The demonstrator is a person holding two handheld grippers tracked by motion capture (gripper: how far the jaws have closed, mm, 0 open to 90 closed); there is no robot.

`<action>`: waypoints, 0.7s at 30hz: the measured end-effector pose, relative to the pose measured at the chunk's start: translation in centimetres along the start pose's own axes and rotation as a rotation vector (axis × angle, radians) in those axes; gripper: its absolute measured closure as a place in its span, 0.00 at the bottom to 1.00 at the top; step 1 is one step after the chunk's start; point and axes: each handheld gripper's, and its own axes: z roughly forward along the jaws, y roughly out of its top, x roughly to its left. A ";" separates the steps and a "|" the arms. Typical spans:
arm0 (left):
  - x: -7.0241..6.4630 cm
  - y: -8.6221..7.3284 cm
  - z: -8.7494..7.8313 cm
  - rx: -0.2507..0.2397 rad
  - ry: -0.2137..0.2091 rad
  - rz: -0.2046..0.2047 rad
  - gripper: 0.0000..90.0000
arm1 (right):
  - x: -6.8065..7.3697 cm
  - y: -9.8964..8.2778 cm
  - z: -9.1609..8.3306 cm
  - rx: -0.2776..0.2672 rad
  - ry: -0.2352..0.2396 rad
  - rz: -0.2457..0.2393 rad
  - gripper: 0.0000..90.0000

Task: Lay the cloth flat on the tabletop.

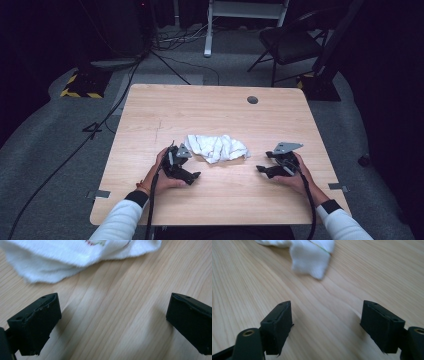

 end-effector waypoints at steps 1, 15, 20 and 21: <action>-0.1 0.2 0.2 0.002 -0.001 0.003 0.00 | 0.3 0.5 0.5 -0.004 0.008 -0.008 0.29; -2.4 3.5 1.7 -0.056 -0.082 0.044 0.17 | 2.1 3.3 3.4 -0.042 -0.011 -0.048 0.54; -2.8 4.1 1.4 -0.078 -0.095 0.073 0.34 | 2.1 3.1 3.2 -0.058 -0.041 -0.057 0.78; -2.9 4.2 1.6 -0.070 -0.092 0.074 0.35 | 2.1 3.1 3.1 -0.059 -0.053 -0.070 0.81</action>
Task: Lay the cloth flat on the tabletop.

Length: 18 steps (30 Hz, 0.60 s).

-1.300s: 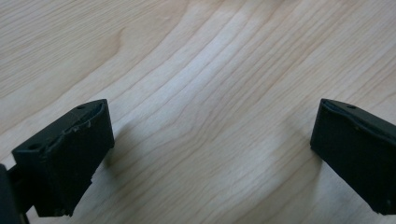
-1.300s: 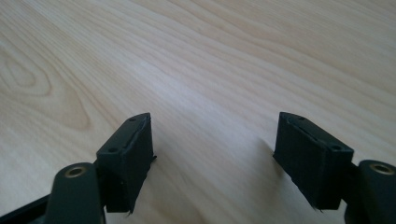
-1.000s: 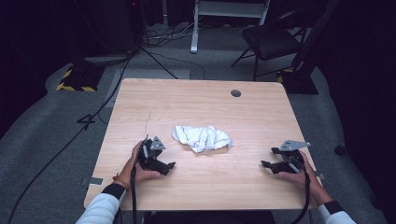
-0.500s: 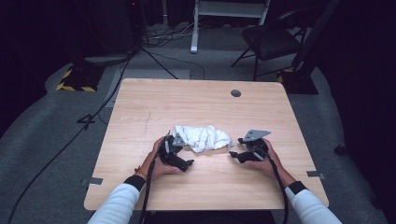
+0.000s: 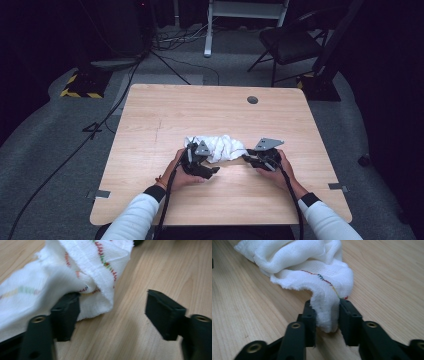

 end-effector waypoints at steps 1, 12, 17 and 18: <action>0.0 0.0 0.0 0.000 0.000 0.000 0.40 | 0.0 0.0 -0.1 0.001 -0.001 -0.007 0.84; 0.5 0.9 -0.6 -0.013 -0.003 0.097 0.93 | -0.6 0.2 -2.9 -0.065 0.012 -0.006 0.95; 0.7 1.0 -2.2 -0.065 0.014 0.107 0.98 | -0.9 0.4 -4.0 -0.088 0.007 -0.004 0.96; 0.9 0.9 -2.9 -0.082 0.012 0.097 0.98 | -1.1 0.5 -4.5 -0.105 0.003 0.008 0.96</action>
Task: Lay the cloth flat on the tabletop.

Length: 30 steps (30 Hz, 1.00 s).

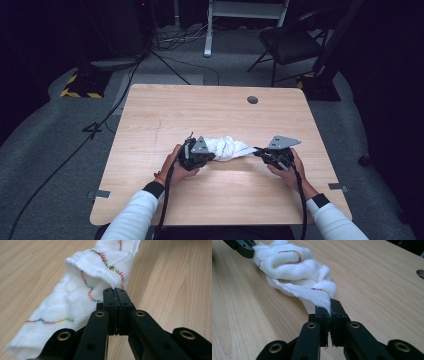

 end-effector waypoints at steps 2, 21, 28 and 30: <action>0.2 0.1 -0.8 -0.025 0.012 -0.007 0.98 | -0.2 0.1 -0.4 -0.010 -0.001 0.007 0.96; 3.4 -1.5 -5.4 -0.083 0.149 -0.091 0.99 | -2.0 -0.4 -4.0 -0.044 -0.030 0.066 0.96; 4.9 -2.7 -5.9 -0.051 0.196 -0.142 0.99 | -2.6 -1.0 -4.6 -0.028 -0.045 0.078 0.97; 5.5 -3.2 -6.1 -0.043 0.215 -0.162 0.99 | -2.9 -1.4 -4.9 -0.019 -0.054 0.088 0.97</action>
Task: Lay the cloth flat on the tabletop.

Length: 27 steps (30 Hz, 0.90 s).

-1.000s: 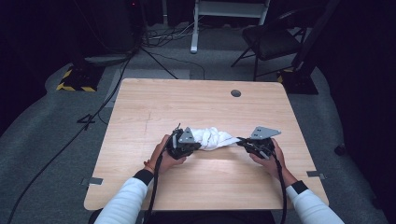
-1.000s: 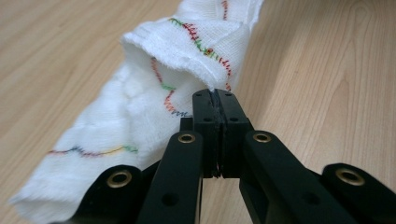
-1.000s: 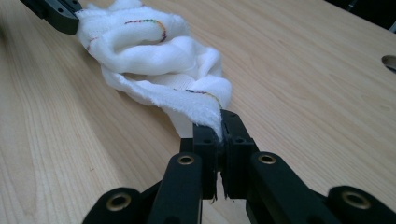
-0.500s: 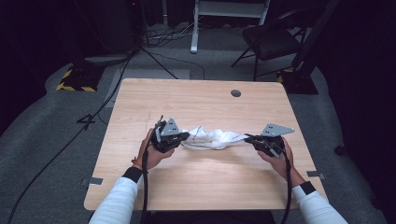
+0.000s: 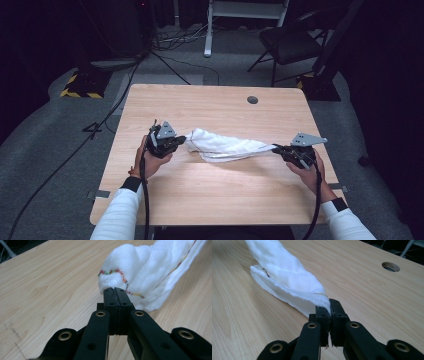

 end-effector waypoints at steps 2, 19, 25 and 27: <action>0.3 -0.2 0.0 0.005 0.008 -0.010 0.99 | -0.2 -0.2 -0.1 0.011 -0.003 0.006 0.97; 1.2 -1.4 1.7 0.110 0.048 -0.027 0.83 | -1.4 -1.1 0.9 0.083 -0.031 0.046 0.94; -1.1 -0.7 2.1 0.104 -0.041 0.057 0.64 | -2.3 -1.6 1.0 0.133 -0.043 0.089 0.58; -1.8 -0.5 2.5 0.104 -0.074 0.071 0.60 | -2.3 -1.7 0.9 0.166 -0.026 0.072 0.50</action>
